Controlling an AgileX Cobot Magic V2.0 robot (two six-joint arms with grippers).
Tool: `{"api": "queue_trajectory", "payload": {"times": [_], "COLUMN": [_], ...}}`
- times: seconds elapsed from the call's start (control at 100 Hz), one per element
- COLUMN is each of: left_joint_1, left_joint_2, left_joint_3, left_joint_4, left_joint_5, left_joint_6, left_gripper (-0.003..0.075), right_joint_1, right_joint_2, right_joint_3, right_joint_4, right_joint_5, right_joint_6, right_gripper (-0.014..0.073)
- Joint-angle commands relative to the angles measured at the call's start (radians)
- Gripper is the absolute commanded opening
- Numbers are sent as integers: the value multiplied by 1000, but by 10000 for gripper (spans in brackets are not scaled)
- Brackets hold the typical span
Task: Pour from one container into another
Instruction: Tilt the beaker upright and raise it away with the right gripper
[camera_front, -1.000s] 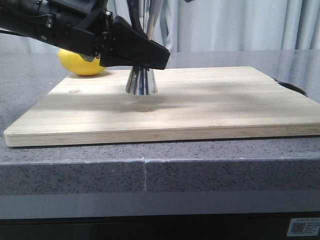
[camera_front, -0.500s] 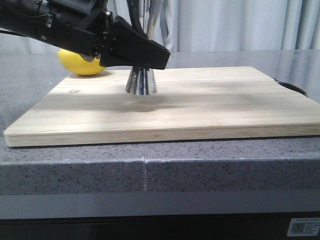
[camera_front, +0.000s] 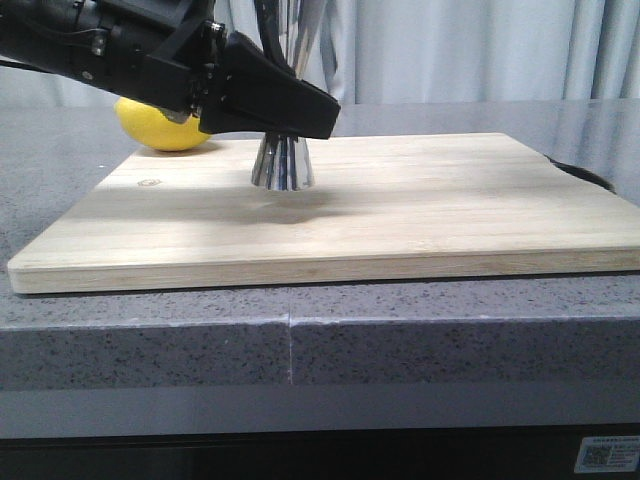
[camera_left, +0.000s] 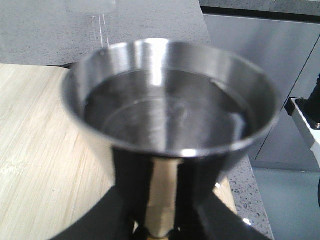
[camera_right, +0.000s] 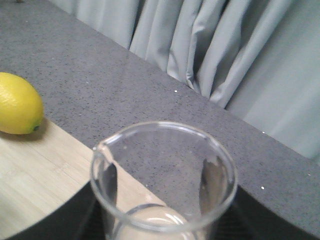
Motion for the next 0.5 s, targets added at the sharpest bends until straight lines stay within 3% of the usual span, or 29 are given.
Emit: {"api": "queue_trajectory", "payload": {"times": [0.0,0.23,0.49], "left_joint_1": [-11,-11,-11], "left_joint_2": [-55,-55,-55], "left_joint_3": [-24,-24,-24], "left_joint_4": [-77,-77,-77], "left_joint_5": [107,107,107], "left_joint_6": [-6,-6,-6], "left_gripper": [17,17,17], "right_joint_1": [-26,-67,-100], "right_joint_2": [-40,-15,6], "right_joint_3": [-38,-32,90], "right_joint_4": [7,24,25], "right_joint_5": [-91,-127,-335], "right_joint_6": [2,3,3], "right_gripper": [184,184,184]}}
